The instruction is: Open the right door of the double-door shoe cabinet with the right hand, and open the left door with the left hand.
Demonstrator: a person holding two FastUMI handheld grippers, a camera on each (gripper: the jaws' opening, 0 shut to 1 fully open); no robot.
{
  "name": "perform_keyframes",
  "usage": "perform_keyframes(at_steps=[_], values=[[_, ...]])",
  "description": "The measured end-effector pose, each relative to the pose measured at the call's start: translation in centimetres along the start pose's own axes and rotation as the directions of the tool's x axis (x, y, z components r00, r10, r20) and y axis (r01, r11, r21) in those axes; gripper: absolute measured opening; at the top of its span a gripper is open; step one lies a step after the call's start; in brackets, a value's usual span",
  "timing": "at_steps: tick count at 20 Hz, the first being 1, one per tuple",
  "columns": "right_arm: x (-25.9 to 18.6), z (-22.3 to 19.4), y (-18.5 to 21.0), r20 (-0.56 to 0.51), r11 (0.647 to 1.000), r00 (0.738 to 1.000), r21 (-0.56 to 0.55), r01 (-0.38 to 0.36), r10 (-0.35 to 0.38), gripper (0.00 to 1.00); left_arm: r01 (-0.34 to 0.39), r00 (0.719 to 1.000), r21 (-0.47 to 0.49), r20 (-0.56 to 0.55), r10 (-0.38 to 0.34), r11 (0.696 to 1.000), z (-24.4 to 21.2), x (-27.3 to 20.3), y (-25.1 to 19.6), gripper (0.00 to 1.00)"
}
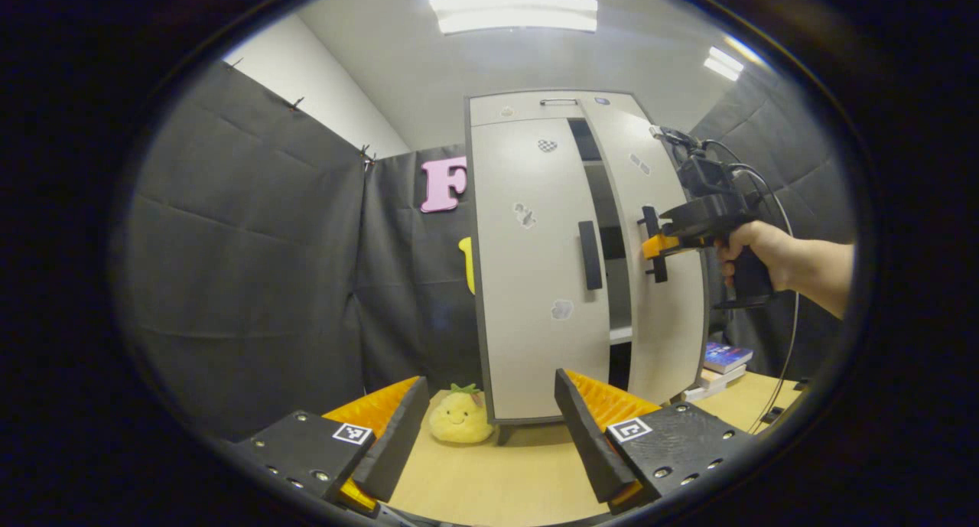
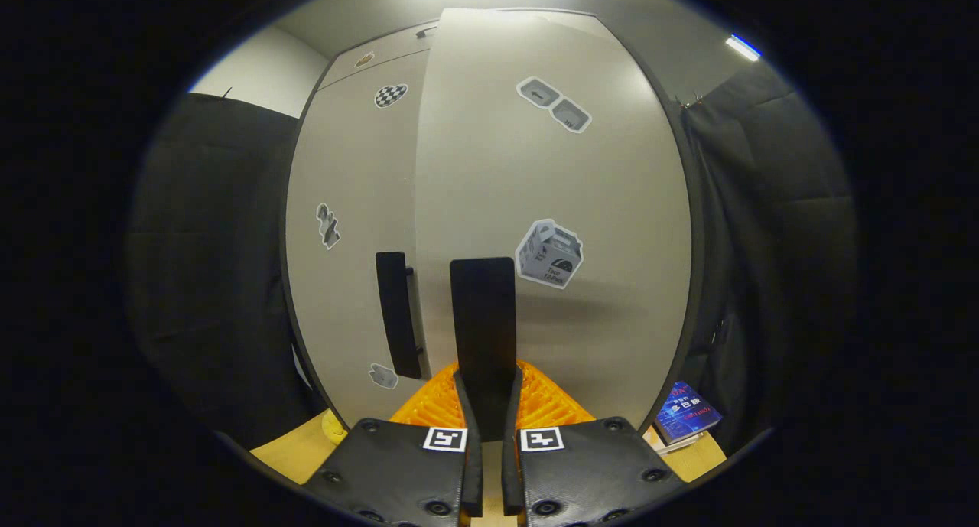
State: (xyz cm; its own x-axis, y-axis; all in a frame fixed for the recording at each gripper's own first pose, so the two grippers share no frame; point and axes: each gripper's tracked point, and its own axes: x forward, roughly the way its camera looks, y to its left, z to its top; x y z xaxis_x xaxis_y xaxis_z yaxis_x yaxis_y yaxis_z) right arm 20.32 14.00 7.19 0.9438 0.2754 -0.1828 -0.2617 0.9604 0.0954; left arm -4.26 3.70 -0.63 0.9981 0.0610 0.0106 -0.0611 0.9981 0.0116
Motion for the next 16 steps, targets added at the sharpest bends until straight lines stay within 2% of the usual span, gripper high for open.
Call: perform_keyframes(at_steps=[16], values=[[-3.0,0.2,-2.1,0.001,1.0,1.0,-0.004,-0.025,0.025,0.11,0.163,0.987,0.007,0.004,-0.163,0.987,0.6,2.5,-7.6,0.96]])
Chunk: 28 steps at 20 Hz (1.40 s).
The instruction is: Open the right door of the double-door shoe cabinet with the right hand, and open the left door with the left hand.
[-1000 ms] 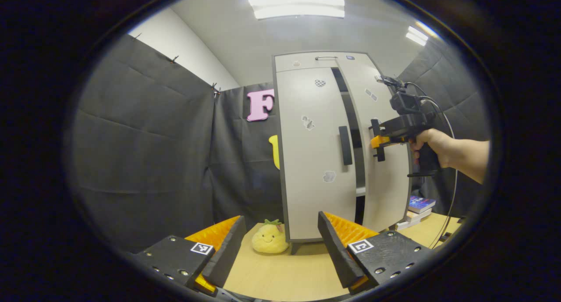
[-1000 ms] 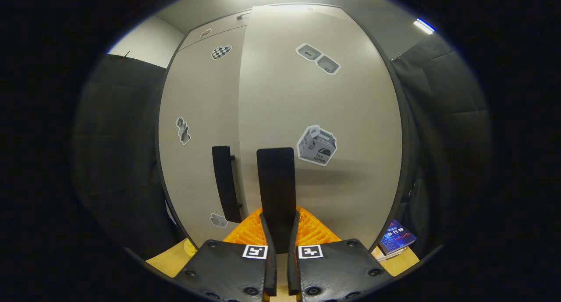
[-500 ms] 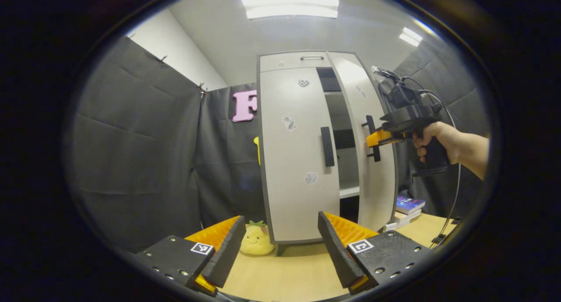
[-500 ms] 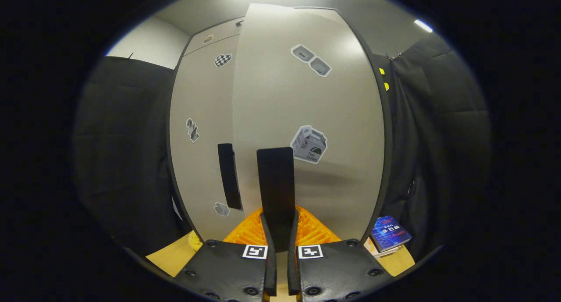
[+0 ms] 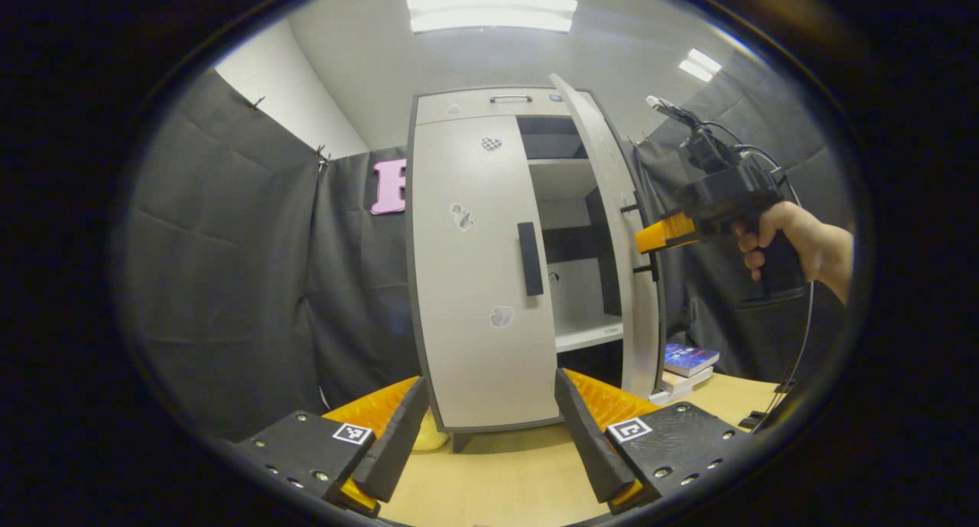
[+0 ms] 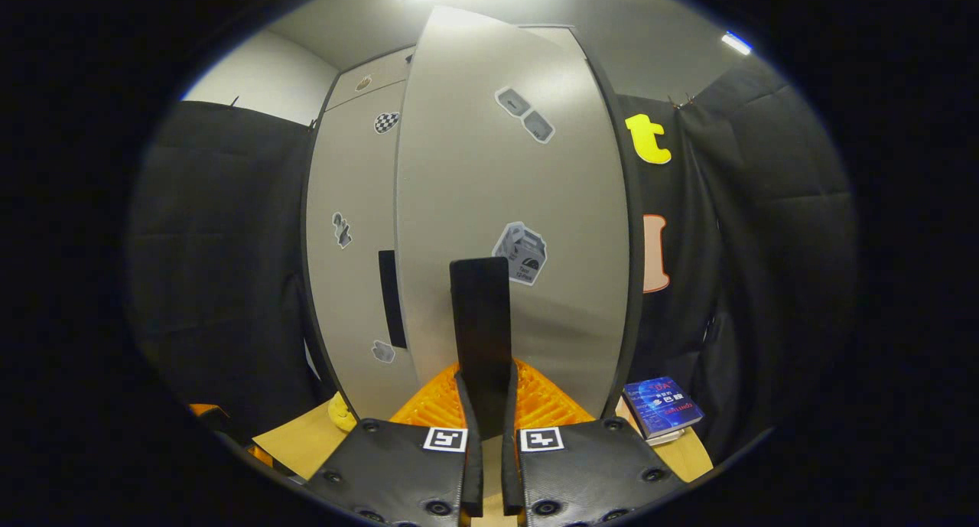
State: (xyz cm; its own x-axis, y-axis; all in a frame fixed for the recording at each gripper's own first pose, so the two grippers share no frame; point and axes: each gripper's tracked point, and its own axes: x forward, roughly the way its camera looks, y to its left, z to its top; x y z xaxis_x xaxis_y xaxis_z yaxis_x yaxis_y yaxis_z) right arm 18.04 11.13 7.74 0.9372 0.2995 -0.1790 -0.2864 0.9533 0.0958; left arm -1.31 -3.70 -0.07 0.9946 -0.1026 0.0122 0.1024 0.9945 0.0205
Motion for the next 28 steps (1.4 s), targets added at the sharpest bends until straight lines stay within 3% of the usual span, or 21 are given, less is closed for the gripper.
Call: perform_keyframes(at_steps=[3,12,17,18,19,23,28], values=[[-0.3,0.1,-0.4,0.0,1.0,1.0,-0.009,0.01,-0.01,0.07,0.022,1.0,0.001,0.0,-0.022,1.0,0.0,0.8,-1.0,0.96],[-1.0,0.1,-1.8,-0.008,0.998,0.999,-0.035,0.044,-0.044,0.11,0.083,0.996,-0.007,0.011,-0.083,0.996,0.3,3.0,-4.3,0.96],[-1.7,0.2,-3.3,-0.002,0.99,0.994,-0.089,0.112,-0.113,0.1,0.11,0.994,-0.013,0.026,-0.109,0.994,0.9,3.8,-5.8,0.96],[-2.0,0.2,-3.4,-0.003,0.988,0.992,-0.096,0.122,-0.123,0.06,0.115,0.993,-0.014,0.028,-0.115,0.993,1.0,3.9,-6.2,0.96],[-2.2,0.3,-3.5,-0.004,0.986,0.991,-0.101,0.132,-0.133,0.1,0.119,0.992,-0.014,0.03,-0.119,0.993,1.1,4.0,-6.5,0.96],[-2.1,0.4,-4.6,0.004,0.978,0.984,-0.111,0.179,-0.179,0.1,0.14,0.99,-0.02,0.031,-0.139,0.99,1.4,4.1,-7.9,0.96],[-3.5,0.7,-8.8,0.023,0.963,0.966,-0.082,0.257,-0.256,0.09,0.147,0.988,-0.006,0.04,-0.147,0.989,2.1,4.5,-8.5,0.95]])
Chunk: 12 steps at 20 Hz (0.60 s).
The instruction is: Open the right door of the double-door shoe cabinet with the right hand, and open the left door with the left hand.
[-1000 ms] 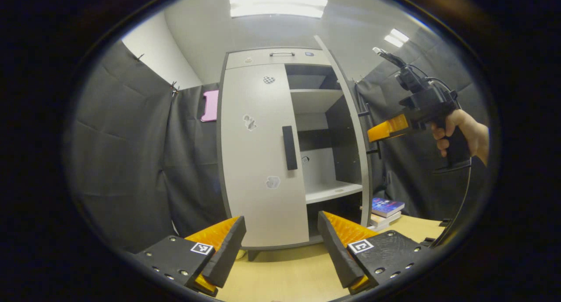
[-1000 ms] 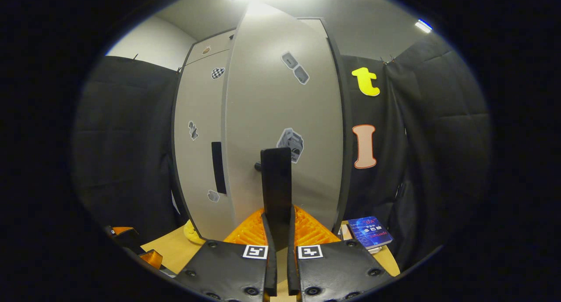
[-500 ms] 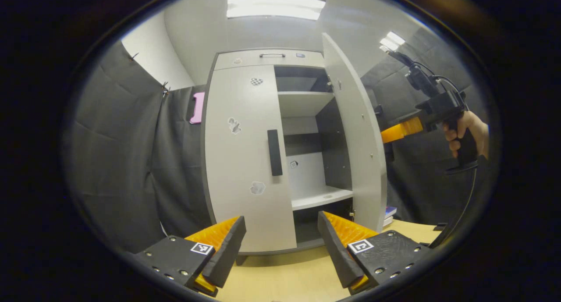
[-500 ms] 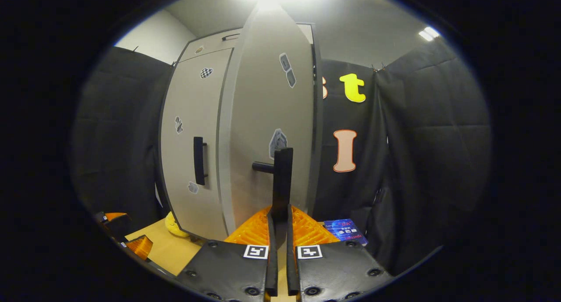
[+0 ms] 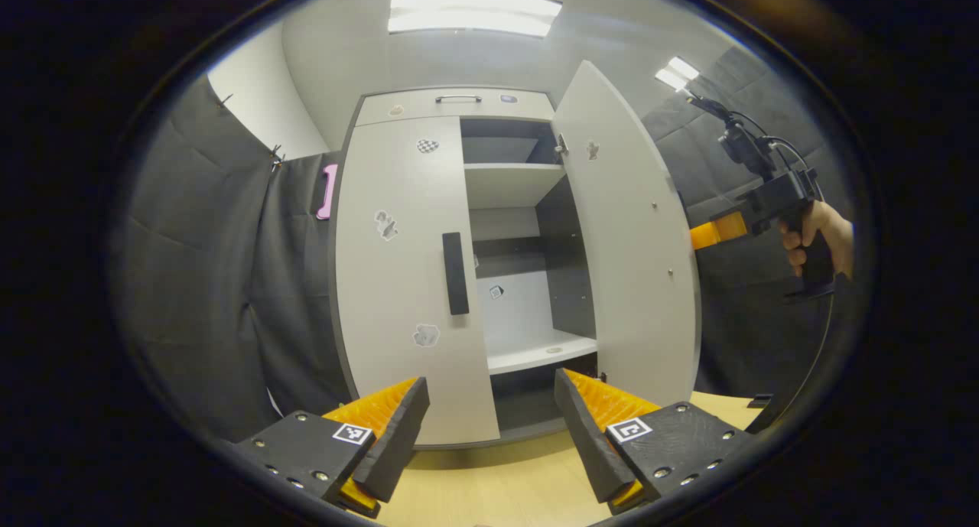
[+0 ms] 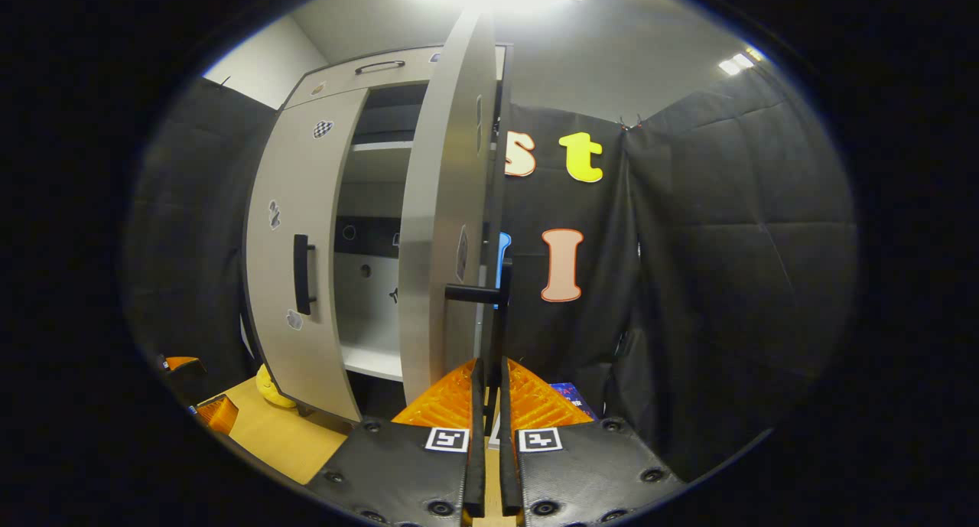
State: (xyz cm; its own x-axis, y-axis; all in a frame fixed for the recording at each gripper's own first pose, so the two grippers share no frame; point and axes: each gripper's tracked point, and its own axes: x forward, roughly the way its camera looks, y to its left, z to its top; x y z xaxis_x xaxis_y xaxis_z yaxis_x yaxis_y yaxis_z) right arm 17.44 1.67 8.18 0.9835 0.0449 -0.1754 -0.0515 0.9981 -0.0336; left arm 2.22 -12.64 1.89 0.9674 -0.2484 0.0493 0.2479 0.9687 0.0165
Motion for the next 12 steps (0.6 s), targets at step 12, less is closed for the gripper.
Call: perform_keyframes(at_steps=[12], values=[[-7.0,-0.1,0.0,0.077,0.998,0.996,0.039,-0.048,0.045,0.3,-0.003,0.999,-0.032,0.032,0.004,0.999,5.0,6.6,1.2,0.95]])
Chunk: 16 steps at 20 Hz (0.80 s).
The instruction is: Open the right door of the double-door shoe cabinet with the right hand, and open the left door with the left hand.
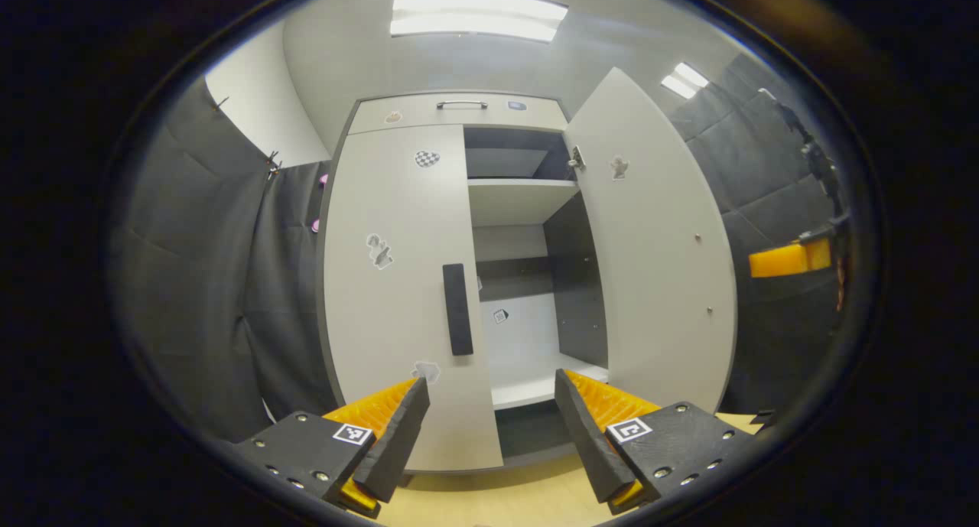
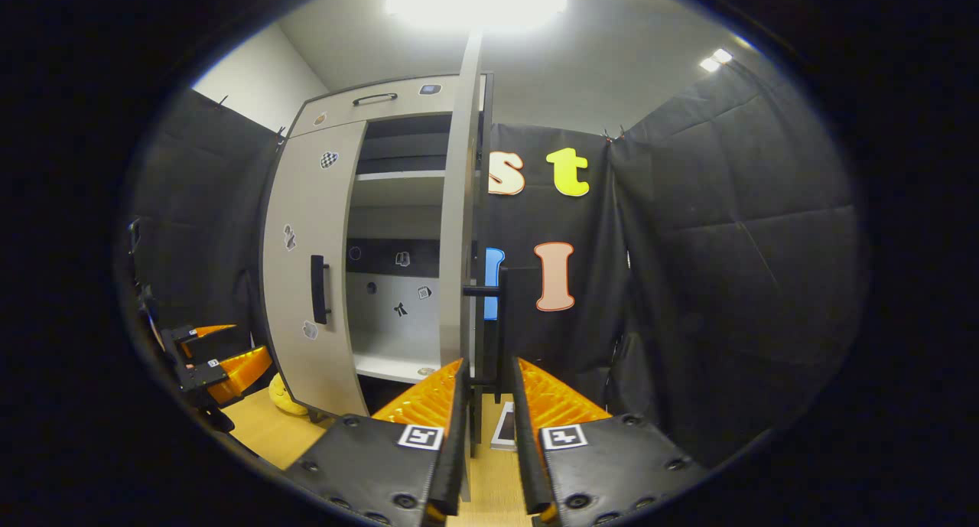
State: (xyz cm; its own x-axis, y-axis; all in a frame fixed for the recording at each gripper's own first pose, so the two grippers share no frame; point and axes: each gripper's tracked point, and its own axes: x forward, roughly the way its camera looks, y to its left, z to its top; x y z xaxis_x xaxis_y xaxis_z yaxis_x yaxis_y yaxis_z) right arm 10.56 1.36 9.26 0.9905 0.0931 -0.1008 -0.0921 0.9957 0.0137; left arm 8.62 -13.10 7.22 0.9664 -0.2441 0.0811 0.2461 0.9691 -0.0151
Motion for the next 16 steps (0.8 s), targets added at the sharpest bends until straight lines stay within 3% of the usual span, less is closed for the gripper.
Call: perform_keyframes(at_steps=[3,4,5,16], values=[[-1.6,-0.4,-0.7,0.016,1.0,1.0,0.003,0.02,-0.02,0.96,-0.014,1.0,-0.013,-0.007,0.014,1.0,0.7,2.7,0.8,0.96],[-2.2,-0.5,-1.2,0.024,0.999,0.999,0.003,0.037,-0.037,1.0,-0.025,1.0,-0.01,-0.006,0.025,1.0,1.0,3.6,1.4,0.95],[-2.7,-0.6,-1.5,0.03,0.999,0.998,0.008,0.048,-0.048,0.96,-0.034,0.999,-0.01,-0.005,0.034,0.999,1.2,4.7,1.9,0.96],[-5.3,-3.7,-5.3,-0.032,0.987,0.988,0.053,0.15,-0.149,0.99,-0.087,0.995,-0.001,-0.04,0.087,0.996,1.4,15.3,5.5,0.95]])
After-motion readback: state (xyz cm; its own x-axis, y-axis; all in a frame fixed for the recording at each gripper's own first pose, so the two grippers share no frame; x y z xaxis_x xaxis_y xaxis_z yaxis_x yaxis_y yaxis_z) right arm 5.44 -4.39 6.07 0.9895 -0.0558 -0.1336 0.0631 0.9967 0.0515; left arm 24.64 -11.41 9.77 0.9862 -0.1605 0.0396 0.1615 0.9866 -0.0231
